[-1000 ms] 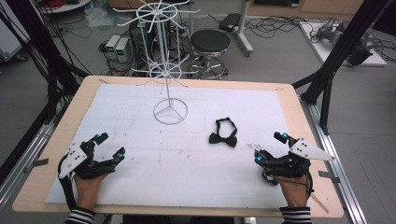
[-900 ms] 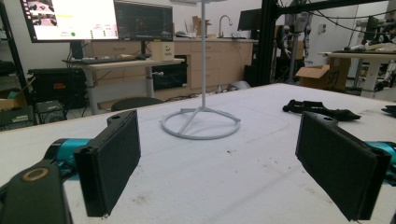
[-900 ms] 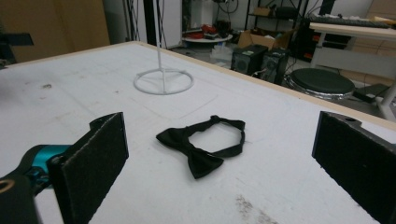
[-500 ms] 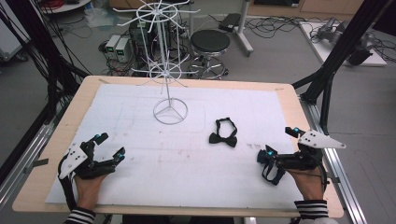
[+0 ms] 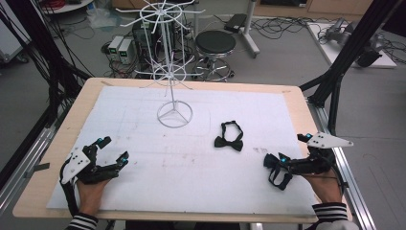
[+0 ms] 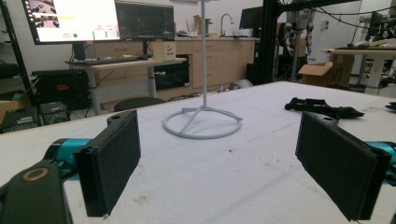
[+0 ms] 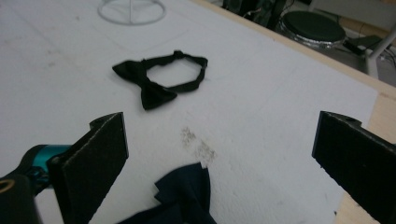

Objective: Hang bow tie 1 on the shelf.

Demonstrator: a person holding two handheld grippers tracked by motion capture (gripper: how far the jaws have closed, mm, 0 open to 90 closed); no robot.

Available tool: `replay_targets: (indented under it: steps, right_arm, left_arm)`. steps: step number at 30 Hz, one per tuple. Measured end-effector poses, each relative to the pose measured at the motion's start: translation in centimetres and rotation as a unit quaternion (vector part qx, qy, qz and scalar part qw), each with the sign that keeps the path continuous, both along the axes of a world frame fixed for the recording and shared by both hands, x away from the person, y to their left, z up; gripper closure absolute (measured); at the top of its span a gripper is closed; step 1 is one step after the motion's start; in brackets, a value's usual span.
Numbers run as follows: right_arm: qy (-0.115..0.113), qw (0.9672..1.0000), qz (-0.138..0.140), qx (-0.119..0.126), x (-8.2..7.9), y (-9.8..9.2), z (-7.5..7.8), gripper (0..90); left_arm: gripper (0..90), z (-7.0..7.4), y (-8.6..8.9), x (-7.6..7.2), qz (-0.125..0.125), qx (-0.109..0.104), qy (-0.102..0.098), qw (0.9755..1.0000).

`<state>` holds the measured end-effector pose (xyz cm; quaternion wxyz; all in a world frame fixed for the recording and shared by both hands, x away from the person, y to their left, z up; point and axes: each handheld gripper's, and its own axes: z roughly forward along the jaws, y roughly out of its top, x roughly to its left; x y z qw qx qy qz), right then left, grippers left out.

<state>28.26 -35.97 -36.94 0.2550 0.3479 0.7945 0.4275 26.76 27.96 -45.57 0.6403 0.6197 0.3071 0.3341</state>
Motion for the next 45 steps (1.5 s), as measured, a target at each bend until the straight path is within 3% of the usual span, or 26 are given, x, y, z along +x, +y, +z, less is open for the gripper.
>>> replay_targets:
  steps: [7, 14, 20, 32, 40, 43, 44, 45]
  right_arm:
    - [0.034, 0.9988, 0.001, -0.035, 0.7, -0.7, -0.5, 2.8]
    - [0.045, 0.9965, 0.004, -0.07, 1.0, -1.1, -0.9, 3.1]
    - [0.057, 0.9952, 0.013, -0.078, 1.3, -1.5, -1.2, 3.2]
    - [0.11, 0.9895, 0.038, -0.085, 2.5, -1.7, -2.2, 3.1]
    - [0.157, 0.9787, 0.065, -0.115, 3.6, -1.3, -3.1, 5.3]
    - [0.164, 0.9762, 0.072, -0.122, 3.9, -1.3, -3.1, 6.4]
    - [0.166, 0.975, 0.071, -0.13, 3.9, -1.2, -3.2, 8.2]
    - [0.168, 0.9737, 0.075, -0.135, 4.0, -1.2, -3.2, 15.5]
  left_arm:
    - [14.3, 0.0, 0.0, 0.0, 0.001, 0.002, -0.001, 1.0]
    - [14.3, 0.0, 0.0, 0.0, 0.001, 0.002, -0.001, 1.0]
    - [14.3, 0.0, 0.0, -0.1, 0.002, 0.003, -0.002, 1.0]
    - [14.3, 0.0, 0.0, 0.0, 0.003, 0.001, -0.001, 1.0]
    - [14.3, 0.0, 0.0, 0.0, 0.002, 0.001, -0.002, 1.0]
    - [14.3, 0.0, 0.0, 0.0, 0.002, 0.002, -0.002, 1.0]
    - [14.3, 0.0, 0.0, 0.0, 0.002, 0.002, -0.002, 1.0]
    - [14.3, 0.0, 0.0, 0.0, 0.003, 0.001, -0.002, 1.0]
